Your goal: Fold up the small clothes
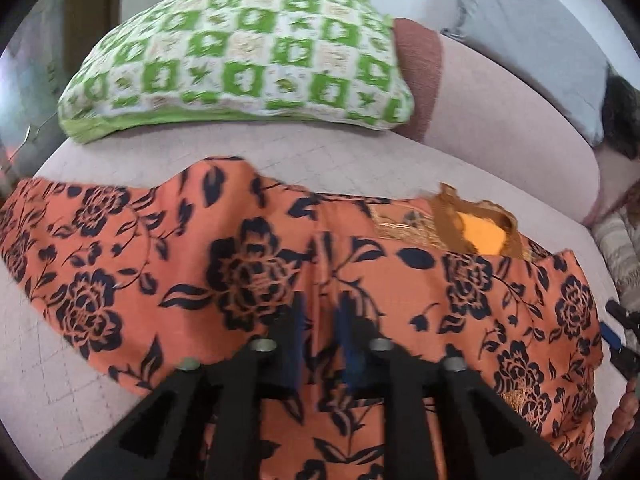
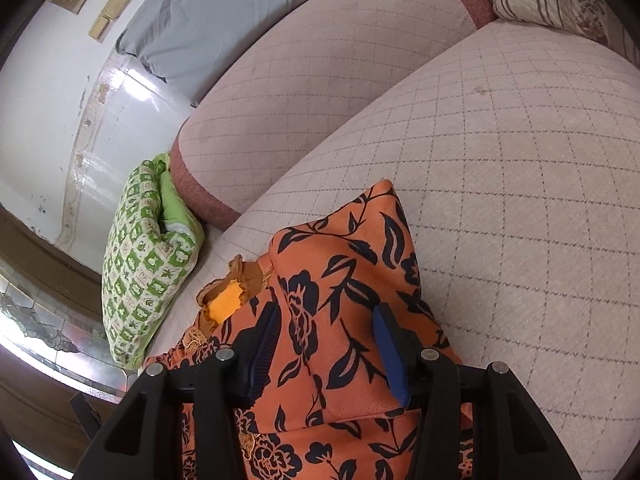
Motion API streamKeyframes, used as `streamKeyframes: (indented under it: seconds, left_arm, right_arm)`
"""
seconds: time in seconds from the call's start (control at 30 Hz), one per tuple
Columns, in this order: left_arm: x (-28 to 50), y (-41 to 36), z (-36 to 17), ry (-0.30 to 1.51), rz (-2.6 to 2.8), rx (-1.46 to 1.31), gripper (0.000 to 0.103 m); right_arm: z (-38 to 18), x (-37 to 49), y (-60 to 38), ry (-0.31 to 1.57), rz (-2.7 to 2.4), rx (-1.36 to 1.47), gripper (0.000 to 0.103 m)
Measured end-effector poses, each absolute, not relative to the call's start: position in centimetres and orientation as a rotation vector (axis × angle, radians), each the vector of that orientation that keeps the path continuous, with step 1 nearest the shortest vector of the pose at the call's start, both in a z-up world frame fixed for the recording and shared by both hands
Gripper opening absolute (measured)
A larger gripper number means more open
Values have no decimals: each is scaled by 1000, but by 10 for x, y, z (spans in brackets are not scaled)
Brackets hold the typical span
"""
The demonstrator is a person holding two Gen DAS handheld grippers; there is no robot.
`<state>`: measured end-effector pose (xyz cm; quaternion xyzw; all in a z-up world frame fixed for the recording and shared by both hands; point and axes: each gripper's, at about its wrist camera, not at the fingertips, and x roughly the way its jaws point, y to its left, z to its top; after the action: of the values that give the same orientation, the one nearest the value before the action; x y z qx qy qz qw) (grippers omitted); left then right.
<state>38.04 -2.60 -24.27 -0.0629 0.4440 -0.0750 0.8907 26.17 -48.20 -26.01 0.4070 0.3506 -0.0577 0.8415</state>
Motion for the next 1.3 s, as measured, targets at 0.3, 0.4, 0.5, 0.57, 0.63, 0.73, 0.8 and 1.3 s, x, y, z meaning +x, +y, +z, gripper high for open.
streamKeyframes:
  seconds: [0.3, 0.4, 0.5, 0.57, 0.63, 0.73, 0.8, 1.3]
  left_arm:
    - [380, -43, -261, 967, -265, -150, 42]
    - [377, -49, -262, 943, -236, -79, 16]
    - [374, -47, -254, 917, -300, -153, 3]
    - [372, -52, -251, 901, -319, -142, 3]
    - [370, -61, -250, 895, -345, -109, 3]
    - [375, -71, -260, 944, -337, -72, 17]
    - [376, -73, -264, 959, -328, -71, 27]
    - [368, -68, -250, 925, -326, -162, 5]
  right_arm:
    - [-265, 265, -476, 779, -117, 848, 50]
    - [-266, 266, -475, 787, -111, 844, 50]
    - [-266, 265, -477, 789, -107, 862, 50]
    - [-258, 262, -479, 740, -107, 859, 50]
    - [-251, 260, -481, 699, -121, 847, 50]
    - [-281, 284, -479, 870, -12, 894, 49]
    - [-306, 290, -478, 974, -29, 940, 33]
    - [-231, 303, -598, 947, -539, 1072, 66]
